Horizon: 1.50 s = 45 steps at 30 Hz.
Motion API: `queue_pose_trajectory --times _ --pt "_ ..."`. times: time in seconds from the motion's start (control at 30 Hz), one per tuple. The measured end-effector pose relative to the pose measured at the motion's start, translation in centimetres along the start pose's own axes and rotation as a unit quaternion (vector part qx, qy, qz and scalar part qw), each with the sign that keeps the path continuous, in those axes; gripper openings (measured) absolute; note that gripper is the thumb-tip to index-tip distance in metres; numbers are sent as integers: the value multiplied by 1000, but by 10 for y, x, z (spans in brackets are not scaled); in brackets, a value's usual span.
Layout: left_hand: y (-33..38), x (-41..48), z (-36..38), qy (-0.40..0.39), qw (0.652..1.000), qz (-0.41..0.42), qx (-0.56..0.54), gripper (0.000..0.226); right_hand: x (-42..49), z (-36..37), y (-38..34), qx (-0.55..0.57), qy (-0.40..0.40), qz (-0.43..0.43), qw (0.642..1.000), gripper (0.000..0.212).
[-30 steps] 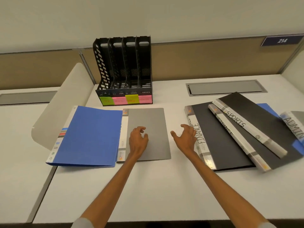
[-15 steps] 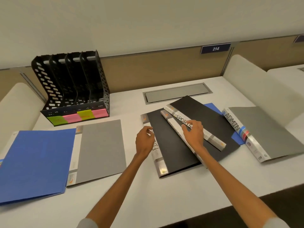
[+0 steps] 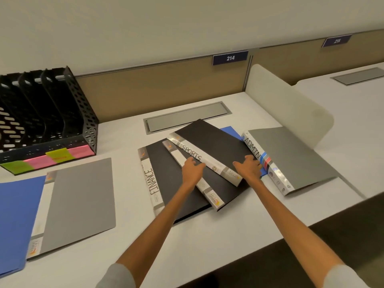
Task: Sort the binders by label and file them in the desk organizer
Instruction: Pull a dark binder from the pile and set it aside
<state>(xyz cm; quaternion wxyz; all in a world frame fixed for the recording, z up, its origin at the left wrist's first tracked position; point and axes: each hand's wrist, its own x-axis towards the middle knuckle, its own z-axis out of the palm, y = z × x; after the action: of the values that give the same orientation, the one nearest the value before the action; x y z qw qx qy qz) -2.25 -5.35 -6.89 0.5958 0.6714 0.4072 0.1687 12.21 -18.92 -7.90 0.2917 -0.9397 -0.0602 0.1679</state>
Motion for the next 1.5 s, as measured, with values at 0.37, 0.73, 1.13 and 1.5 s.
queue_pose_trajectory --times 0.37,0.73,1.13,1.5 --pt "-1 5 35 -31 999 -23 11 62 12 -3 3 266 -57 156 949 95" --pt "10 20 25 -59 987 -108 -101 59 5 12 -20 391 -232 184 872 16" --pt "24 24 -11 45 994 4 -100 20 9 6 -26 396 -168 162 888 91" --pt "44 10 -73 84 980 87 -160 20 2 21 -37 489 -137 114 854 63"
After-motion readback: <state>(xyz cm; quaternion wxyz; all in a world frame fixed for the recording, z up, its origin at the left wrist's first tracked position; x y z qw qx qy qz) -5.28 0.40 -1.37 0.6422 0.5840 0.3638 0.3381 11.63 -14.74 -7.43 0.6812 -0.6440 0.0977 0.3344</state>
